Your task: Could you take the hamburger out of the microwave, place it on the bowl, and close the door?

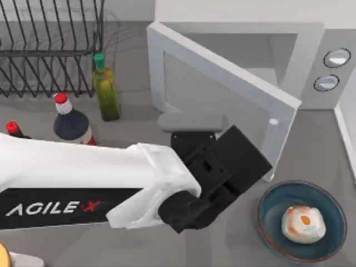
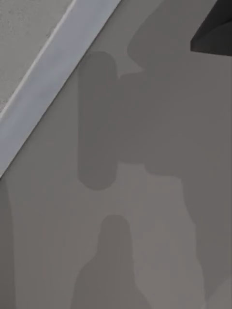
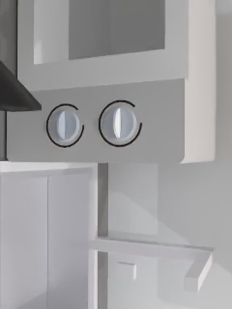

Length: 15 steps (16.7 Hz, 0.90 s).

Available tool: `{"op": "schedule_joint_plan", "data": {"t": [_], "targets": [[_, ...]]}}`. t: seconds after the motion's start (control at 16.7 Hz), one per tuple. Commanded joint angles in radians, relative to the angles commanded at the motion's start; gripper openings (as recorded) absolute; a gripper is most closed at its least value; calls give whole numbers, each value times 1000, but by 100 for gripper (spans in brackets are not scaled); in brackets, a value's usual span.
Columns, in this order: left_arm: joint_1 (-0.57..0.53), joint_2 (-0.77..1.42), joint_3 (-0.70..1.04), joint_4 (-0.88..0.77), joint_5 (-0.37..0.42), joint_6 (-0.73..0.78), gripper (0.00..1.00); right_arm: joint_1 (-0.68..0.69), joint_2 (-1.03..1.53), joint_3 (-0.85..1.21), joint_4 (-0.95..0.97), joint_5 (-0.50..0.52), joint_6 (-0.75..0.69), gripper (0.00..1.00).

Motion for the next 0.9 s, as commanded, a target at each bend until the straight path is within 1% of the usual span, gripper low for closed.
{"op": "schedule_joint_plan", "data": {"t": [0.18, 0.48, 0.6, 0.72, 0.9], "targets": [[-45, 79, 89, -45, -23, -48, 0, 0, 0, 0, 0, 0, 0, 100], [-47, 86, 98, -49, -23, -54, 0, 0, 0, 0, 0, 0, 0, 100], [-60, 119, 135, -72, -29, -67, 0, 0, 0, 0, 0, 0, 0, 100], [-81, 178, 215, -113, -38, -90, 0, 0, 0, 0, 0, 0, 0, 100], [-117, 283, 394, -192, -53, -131, 0, 0, 0, 0, 0, 0, 0, 100]]}}
